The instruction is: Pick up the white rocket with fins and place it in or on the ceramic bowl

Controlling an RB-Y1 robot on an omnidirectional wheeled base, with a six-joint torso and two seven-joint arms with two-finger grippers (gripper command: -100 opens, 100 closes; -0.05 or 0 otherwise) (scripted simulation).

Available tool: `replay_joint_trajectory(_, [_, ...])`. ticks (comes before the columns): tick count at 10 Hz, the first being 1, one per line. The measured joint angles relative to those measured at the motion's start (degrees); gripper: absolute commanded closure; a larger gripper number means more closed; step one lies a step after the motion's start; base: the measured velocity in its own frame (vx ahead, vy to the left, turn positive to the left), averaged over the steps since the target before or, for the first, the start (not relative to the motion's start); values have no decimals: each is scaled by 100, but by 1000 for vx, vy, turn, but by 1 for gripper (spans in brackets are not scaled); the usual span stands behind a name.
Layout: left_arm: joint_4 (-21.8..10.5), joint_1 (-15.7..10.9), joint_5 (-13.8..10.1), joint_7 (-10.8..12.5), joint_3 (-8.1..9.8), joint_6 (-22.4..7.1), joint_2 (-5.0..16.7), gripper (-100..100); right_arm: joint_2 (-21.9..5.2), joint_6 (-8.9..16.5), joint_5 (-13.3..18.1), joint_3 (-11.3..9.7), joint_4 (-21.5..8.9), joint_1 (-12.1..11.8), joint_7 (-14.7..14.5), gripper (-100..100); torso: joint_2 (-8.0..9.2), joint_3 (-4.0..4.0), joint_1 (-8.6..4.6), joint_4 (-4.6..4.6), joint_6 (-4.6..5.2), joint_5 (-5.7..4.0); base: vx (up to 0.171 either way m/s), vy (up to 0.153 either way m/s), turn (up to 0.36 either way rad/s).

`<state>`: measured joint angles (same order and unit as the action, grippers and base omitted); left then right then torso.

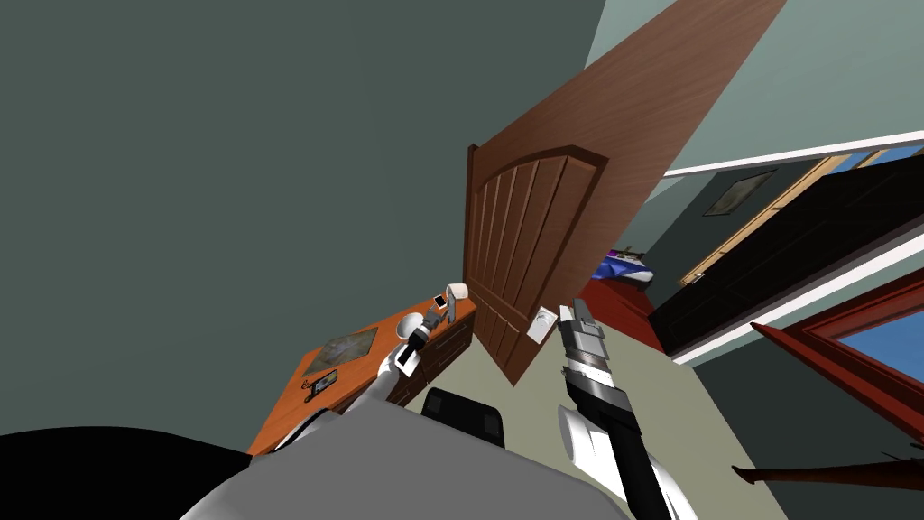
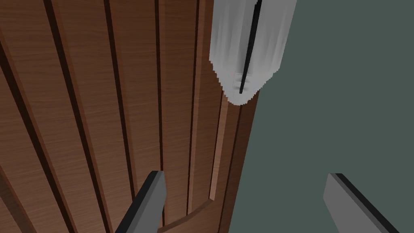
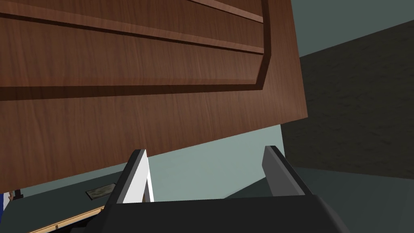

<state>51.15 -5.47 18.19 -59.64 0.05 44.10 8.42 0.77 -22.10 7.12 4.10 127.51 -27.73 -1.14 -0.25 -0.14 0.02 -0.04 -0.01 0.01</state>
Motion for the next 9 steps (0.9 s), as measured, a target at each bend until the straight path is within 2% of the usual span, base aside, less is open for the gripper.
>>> replay_joint_trajectory(2, [-354,-55,-1,-296,-31,-1,-62,-100,0,0,0,0,0,-1,0,0,-15,-9,-4,-3,0,-1,94,-3,12])
replay_joint_trajectory(4, [-426,-40,3,-353,-54,-53,-58,-100,0,0,0,0,0,1,0,0,12,6,-5,2,0,-2,19,-5,6])
replay_joint_trajectory(6, [-844,-166,-21,-556,-40,37,-120,-100,0,0,0,0,0,0,0,0,5,3,-5,1,0,-1,71,1,15])
replay_joint_trajectory(7, [-858,-95,-15,-632,-76,4,-128,-100,0,0,0,0,0,0,0,0,-2,-1,-2,0,-1,-1,51,1,9])
replay_joint_trajectory(9, [-994,-141,-21,-708,-77,-11,-154,-100,0,0,0,0,0,1,0,0,15,8,-4,3,0,-2,20,-2,3])
